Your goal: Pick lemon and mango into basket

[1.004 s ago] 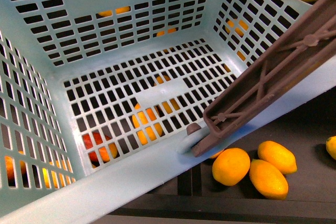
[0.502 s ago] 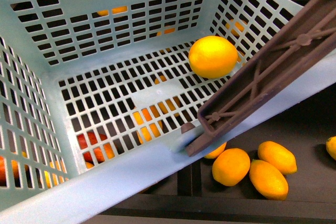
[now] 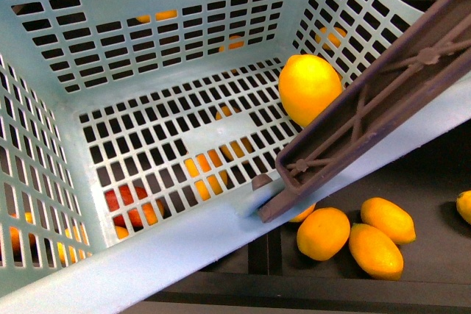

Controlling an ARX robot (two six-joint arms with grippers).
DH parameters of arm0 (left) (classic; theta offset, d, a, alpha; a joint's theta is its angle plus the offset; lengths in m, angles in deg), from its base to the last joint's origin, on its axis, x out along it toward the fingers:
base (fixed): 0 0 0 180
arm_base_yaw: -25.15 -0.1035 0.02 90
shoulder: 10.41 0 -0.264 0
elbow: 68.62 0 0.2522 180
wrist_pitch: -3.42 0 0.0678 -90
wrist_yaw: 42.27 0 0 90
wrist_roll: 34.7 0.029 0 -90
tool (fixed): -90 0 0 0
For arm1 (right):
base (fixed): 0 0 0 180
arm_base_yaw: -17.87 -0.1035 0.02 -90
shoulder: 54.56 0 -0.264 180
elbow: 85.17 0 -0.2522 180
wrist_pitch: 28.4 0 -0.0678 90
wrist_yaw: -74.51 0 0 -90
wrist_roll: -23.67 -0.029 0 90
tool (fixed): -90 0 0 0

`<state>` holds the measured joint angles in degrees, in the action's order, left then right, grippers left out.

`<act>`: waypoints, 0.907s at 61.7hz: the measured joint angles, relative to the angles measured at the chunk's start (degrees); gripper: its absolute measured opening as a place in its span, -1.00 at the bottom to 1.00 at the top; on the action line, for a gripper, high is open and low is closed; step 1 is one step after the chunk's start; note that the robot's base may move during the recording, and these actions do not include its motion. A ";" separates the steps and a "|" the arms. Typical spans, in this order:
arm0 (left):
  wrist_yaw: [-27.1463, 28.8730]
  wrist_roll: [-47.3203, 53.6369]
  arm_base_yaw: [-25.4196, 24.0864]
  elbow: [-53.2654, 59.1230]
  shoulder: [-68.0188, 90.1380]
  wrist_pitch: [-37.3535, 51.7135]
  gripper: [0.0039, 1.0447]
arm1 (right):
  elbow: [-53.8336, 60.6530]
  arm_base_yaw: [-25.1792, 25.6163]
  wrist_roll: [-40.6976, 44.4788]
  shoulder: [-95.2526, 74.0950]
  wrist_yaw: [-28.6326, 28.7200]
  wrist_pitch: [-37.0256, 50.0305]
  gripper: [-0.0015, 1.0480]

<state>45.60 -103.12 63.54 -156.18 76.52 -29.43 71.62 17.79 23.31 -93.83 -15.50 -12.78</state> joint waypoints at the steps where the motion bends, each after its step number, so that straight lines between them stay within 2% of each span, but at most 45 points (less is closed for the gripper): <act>1: 0.00 0.02 0.00 -0.02 0.00 0.00 -0.90 | 0.35 0.00 0.00 0.52 0.00 -0.15 -0.96; 13: 0.04 0.02 0.00 -0.02 0.00 0.00 -0.90 | 3.63 0.00 0.09 5.79 0.00 -2.23 -0.94; 48: 0.15 0.00 0.09 -0.02 0.00 0.00 -0.90 | 4.13 0.00 0.07 6.69 -0.22 -2.45 0.83; 56: -1.22 -0.20 0.57 -0.02 0.00 0.00 -0.90 | 4.20 0.04 0.07 6.78 -0.15 -2.47 0.83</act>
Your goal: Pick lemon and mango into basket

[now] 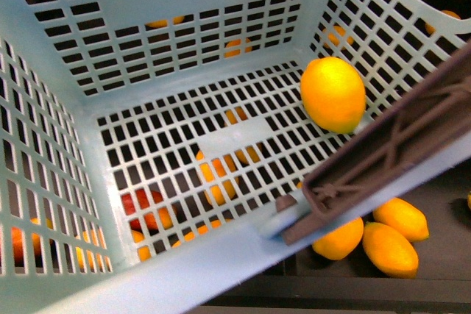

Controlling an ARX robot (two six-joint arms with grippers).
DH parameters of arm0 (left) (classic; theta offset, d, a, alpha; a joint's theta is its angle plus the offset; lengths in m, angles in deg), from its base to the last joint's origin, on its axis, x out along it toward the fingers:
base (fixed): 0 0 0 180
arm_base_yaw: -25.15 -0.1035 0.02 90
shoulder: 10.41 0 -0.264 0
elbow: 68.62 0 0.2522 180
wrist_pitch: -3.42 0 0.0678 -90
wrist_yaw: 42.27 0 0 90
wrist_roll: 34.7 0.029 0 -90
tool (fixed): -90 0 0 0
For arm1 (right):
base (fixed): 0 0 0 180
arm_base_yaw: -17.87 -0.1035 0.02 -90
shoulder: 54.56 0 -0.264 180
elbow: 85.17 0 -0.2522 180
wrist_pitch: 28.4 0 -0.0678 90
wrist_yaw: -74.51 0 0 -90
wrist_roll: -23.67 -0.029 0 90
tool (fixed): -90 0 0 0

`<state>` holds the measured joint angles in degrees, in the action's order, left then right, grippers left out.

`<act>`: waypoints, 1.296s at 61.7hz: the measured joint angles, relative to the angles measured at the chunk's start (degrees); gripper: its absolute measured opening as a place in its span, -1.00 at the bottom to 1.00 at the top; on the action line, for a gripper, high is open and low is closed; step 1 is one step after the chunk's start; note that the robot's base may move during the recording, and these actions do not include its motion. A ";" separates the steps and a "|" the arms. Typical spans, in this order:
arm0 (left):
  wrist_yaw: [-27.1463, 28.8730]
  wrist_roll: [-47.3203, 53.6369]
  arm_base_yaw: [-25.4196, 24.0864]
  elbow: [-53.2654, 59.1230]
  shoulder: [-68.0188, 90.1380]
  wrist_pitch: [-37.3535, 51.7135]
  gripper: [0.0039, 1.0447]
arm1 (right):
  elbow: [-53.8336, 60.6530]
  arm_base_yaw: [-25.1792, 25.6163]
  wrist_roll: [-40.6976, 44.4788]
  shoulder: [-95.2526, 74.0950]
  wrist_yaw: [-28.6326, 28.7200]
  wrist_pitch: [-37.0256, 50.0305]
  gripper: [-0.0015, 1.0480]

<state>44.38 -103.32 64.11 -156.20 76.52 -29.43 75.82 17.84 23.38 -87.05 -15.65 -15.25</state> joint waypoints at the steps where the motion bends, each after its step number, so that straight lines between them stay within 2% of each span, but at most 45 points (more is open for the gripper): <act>1: -0.17 -0.11 0.00 0.00 0.00 0.00 -0.90 | 0.00 0.00 0.00 0.02 0.02 0.00 0.83; 29: 1.66 0.26 -0.52 -0.07 -0.02 0.02 -0.90 | 0.15 0.00 0.02 -0.04 0.13 -0.04 0.83; 68: 1.27 0.63 -0.68 -0.11 -0.04 0.02 -0.90 | 0.15 0.00 0.02 -0.04 0.42 -0.04 0.83; 80: 2.97 1.09 -1.60 -0.11 -0.09 0.02 -0.90 | 0.13 -0.04 0.02 -0.02 0.35 -0.04 0.83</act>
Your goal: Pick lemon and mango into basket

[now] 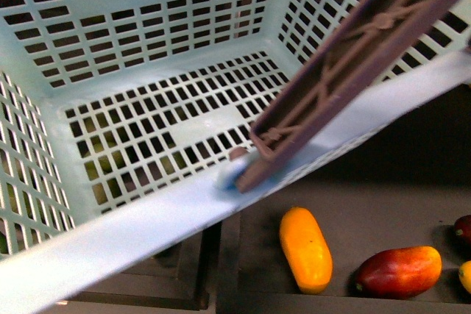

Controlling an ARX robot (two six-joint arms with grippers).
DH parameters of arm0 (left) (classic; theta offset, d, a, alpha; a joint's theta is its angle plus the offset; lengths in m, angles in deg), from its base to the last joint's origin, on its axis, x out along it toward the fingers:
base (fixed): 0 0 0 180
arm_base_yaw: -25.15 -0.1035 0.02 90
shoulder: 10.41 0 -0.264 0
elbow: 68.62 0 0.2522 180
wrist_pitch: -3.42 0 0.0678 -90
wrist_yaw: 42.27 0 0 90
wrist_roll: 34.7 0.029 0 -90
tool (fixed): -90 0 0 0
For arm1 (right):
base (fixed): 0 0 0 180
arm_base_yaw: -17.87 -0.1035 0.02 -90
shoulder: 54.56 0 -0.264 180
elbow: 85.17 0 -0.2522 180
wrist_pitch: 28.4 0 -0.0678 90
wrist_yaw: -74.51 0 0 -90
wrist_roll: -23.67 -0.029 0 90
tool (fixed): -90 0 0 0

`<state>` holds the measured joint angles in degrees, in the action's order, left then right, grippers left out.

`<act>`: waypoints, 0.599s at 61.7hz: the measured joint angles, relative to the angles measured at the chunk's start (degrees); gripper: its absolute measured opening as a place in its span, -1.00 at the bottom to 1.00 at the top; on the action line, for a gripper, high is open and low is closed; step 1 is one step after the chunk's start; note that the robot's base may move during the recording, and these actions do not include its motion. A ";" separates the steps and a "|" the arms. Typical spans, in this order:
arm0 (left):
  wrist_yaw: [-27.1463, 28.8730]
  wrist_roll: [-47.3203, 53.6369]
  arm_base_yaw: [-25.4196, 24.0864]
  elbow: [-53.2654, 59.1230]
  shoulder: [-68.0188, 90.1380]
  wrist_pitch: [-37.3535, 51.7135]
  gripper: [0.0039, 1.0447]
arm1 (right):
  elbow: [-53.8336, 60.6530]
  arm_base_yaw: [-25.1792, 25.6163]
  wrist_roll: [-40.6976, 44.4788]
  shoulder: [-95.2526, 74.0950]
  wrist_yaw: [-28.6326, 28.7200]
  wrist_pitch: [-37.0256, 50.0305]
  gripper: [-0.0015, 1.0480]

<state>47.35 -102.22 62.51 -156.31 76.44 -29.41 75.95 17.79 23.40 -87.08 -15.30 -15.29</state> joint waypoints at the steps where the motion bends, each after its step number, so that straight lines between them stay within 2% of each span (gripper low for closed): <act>1: -0.04 0.28 0.04 0.00 0.00 0.00 -0.90 | 0.00 0.00 0.00 0.00 0.00 0.00 0.83; 6: -0.85 0.31 0.20 0.00 0.00 0.00 -0.90 | -0.33 -0.20 -0.83 -0.39 -1.18 -1.31 0.83; 11: -1.46 -0.15 0.44 0.00 0.00 0.00 -0.90 | -9.57 1.11 -9.35 -6.10 -12.31 -23.12 0.83; 15: -1.62 -0.26 0.92 -0.02 -0.09 0.00 -0.90 | -16.06 5.90 -16.61 -12.24 -13.38 -35.41 0.83; 17: -1.86 -0.26 1.03 -0.02 -0.09 0.00 -0.90 | -18.10 8.52 -18.84 -15.21 -12.59 -38.49 0.83; 28: -2.10 -0.70 1.05 -0.02 -0.09 0.00 -0.90 | -25.94 18.16 -26.49 -32.83 -9.57 -34.36 0.83; 37: -2.12 -0.76 1.05 -0.02 -0.09 0.00 -0.90 | -31.15 19.50 -31.43 -49.05 -7.72 -30.29 0.83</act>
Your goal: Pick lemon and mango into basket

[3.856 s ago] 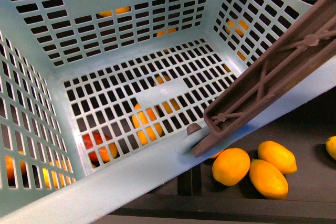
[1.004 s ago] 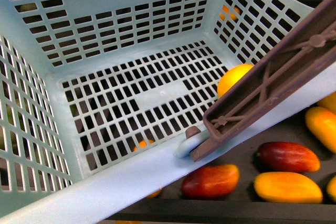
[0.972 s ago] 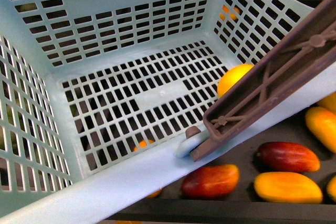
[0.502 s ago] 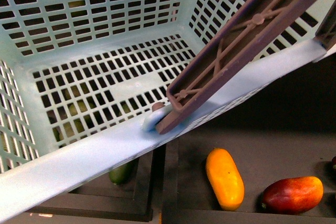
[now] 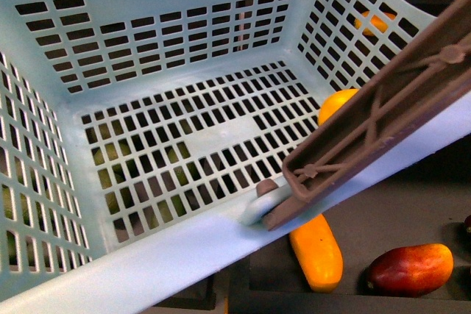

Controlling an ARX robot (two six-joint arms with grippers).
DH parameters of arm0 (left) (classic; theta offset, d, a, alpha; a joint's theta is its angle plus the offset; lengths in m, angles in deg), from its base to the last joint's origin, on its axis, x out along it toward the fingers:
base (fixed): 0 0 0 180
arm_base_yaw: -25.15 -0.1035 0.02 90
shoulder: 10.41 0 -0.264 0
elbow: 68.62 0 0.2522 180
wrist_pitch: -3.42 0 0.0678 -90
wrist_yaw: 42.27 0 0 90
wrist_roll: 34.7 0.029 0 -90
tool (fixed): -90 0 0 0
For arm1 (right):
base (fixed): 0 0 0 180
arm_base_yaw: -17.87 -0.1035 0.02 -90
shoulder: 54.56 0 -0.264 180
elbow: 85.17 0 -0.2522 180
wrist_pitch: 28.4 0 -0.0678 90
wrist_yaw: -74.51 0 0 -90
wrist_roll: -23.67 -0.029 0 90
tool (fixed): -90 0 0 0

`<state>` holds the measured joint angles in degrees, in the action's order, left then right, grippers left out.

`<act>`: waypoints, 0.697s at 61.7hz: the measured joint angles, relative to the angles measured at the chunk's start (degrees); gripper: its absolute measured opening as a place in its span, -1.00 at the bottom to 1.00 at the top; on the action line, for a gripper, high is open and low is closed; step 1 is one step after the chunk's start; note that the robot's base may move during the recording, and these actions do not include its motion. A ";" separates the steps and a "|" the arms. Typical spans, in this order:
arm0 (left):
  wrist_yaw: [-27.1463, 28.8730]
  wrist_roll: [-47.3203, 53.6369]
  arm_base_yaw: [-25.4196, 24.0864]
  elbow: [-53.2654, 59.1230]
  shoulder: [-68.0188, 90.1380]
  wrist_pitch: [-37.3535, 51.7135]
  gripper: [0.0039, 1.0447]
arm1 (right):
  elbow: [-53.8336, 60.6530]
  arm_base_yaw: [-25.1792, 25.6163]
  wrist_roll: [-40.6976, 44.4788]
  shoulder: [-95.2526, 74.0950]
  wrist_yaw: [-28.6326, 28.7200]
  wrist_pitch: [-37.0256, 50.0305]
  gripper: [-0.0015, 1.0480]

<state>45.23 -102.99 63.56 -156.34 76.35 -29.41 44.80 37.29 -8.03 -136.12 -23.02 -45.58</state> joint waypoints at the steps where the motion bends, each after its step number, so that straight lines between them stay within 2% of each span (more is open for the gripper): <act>1: 0.11 0.00 0.00 0.00 0.00 0.00 -0.90 | -0.35 0.00 -0.31 -1.20 0.02 0.28 0.83; 20: 0.31 0.07 -0.04 0.00 0.00 0.00 -0.90 | -6.54 -0.68 -8.35 -25.66 -2.60 4.22 0.83; 43: 0.48 0.07 -0.04 0.00 0.00 0.00 -0.90 | -10.93 -1.55 -12.83 -37.03 -3.65 5.60 0.83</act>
<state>45.71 -102.92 63.52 -156.34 76.35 -29.41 33.87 35.74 -20.86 -173.15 -26.67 -39.99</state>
